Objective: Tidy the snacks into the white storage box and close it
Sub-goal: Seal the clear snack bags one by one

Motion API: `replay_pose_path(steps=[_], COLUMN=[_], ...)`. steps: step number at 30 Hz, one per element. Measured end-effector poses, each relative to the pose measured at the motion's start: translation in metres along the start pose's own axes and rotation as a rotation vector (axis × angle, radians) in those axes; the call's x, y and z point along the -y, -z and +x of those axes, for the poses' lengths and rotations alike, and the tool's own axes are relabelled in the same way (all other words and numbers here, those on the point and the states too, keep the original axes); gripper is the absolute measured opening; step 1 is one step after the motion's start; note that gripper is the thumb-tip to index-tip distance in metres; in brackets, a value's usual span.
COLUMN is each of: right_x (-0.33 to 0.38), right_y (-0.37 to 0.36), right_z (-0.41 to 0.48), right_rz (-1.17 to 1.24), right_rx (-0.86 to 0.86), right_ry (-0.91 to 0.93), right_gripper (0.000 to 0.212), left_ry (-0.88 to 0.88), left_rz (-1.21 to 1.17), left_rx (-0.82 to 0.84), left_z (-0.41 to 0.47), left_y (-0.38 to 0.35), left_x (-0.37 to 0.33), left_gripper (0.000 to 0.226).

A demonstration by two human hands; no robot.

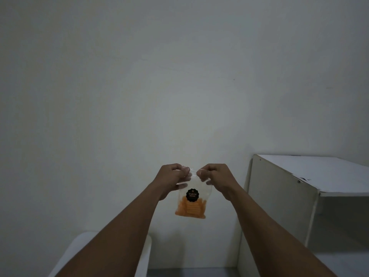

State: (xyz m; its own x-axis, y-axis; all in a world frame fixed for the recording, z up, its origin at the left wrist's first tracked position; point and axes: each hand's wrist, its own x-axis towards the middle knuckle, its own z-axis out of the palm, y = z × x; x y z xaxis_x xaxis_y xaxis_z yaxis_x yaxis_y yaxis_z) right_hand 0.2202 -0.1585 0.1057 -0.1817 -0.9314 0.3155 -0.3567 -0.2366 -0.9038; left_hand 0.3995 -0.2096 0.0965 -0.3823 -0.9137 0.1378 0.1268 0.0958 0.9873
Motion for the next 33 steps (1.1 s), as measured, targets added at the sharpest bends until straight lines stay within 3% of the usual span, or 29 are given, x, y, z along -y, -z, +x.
replay_pose_path(steps=[3,9,18,23,30,33], right_x=[0.0,-0.009,-0.01,-0.013,-0.016,-0.018], right_y=[0.0,0.001,0.012,0.009,0.011,0.01], right_z=[-0.002,-0.007,-0.005,-0.007,-0.005,-0.006], right_rz=[0.001,0.179,0.107,0.126,0.034,0.067], right_rx=[-0.008,-0.009,-0.082,-0.018,-0.027,-0.01], right_ry=[0.015,-0.06,-0.027,-0.043,0.015,-0.016], right_gripper=[0.013,0.014,0.011,0.007,0.009,0.01], left_ry=[-0.025,-0.13,-0.029,-0.131,-0.065,-0.125], left_rz=[0.036,0.162,0.038,0.164,0.091,0.125], left_rx=[0.0,-0.156,-0.002,-0.082,-0.005,-0.074], left_z=[-0.001,0.008,0.004,0.007,0.005,0.008], left_y=[-0.003,-0.002,-0.003,-0.007,-0.011,-0.011], left_x=[0.0,0.002,0.003,0.002,0.007,0.008], left_gripper=[0.017,0.01,0.017,0.008,0.019,0.017])
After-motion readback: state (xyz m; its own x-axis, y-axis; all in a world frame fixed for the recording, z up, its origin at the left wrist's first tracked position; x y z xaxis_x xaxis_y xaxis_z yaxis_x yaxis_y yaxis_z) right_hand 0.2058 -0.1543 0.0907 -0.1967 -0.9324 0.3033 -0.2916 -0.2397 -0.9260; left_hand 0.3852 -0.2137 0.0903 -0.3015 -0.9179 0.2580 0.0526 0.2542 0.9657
